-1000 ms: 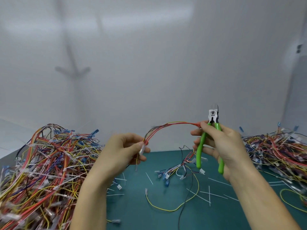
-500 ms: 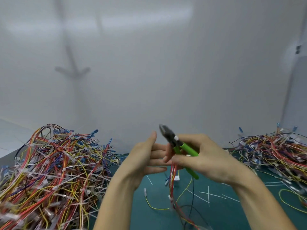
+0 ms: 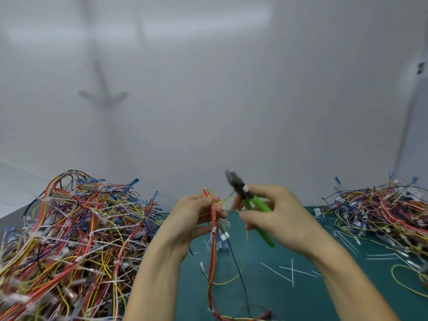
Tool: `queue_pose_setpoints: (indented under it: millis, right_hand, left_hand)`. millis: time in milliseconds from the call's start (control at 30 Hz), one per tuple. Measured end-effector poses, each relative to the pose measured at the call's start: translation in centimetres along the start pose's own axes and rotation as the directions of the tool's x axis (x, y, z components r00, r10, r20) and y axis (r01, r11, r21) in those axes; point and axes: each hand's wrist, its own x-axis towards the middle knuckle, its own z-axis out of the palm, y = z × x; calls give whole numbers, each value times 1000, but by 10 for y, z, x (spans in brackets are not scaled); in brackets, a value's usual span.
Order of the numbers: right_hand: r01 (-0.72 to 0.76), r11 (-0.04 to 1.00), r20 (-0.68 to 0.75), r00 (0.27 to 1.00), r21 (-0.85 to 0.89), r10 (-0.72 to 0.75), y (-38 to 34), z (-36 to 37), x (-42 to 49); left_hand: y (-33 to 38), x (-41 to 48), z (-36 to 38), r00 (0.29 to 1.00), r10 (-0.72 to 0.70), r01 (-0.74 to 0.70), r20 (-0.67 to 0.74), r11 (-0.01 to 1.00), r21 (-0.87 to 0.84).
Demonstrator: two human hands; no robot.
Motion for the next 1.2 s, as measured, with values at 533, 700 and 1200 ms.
queue_pose_setpoints:
  millis: [533, 700, 1200]
  right_hand:
    - [-438, 882, 12, 897, 173, 442, 46, 41, 8]
    - [-317, 928, -246, 900, 197, 360, 44, 26, 13]
    - [-74, 859, -278, 929, 507, 244, -15, 3, 0]
  left_hand:
    - [18, -20, 2, 917, 332, -314, 221, 943, -115]
    - [24, -25, -4, 894, 408, -398, 186, 913, -89]
    - [23, -36, 7, 848, 121, -457, 515, 659, 597]
